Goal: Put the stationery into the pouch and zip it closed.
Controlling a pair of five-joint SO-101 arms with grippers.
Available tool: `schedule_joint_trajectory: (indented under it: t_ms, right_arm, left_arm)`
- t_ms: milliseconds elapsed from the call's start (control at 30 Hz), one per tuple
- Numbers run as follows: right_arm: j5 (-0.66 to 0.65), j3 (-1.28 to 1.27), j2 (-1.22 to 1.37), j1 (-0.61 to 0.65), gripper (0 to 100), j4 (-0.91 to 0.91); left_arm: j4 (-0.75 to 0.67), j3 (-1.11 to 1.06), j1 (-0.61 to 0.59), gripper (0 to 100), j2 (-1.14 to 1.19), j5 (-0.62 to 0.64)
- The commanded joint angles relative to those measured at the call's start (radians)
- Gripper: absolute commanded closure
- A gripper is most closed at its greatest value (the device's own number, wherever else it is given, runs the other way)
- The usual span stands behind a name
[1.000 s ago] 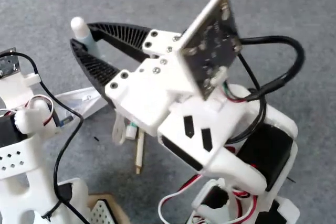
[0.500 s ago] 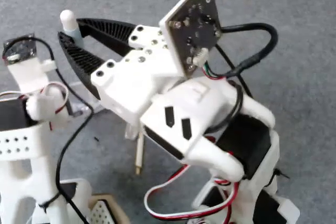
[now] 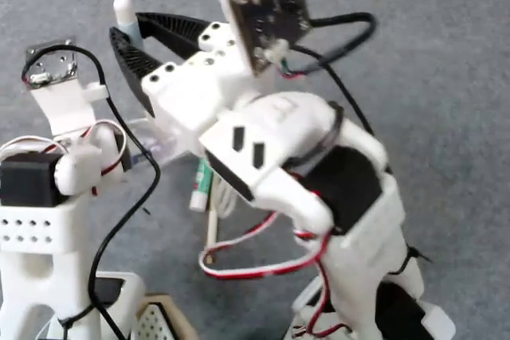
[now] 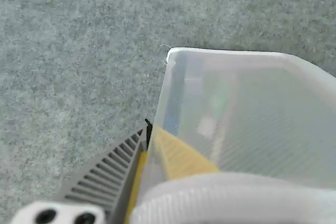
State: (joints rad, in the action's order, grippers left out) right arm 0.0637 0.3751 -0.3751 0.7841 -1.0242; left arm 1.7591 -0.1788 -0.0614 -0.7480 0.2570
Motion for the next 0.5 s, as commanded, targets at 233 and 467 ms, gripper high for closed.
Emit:
schedule_joint_trajectory:
  t_ms: [233, 467]
  right_arm:
    - [0.000, -0.110, -0.070, -0.035, 98.6, 0.052]
    - [-0.110, -0.182, -0.130, -0.032, 98.6, 0.011]
  left_arm:
    - [0.003, -0.039, 0.010, 97, -0.006, 0.011]
    - [0.003, -0.035, 0.008, 97, -0.006, 0.011]
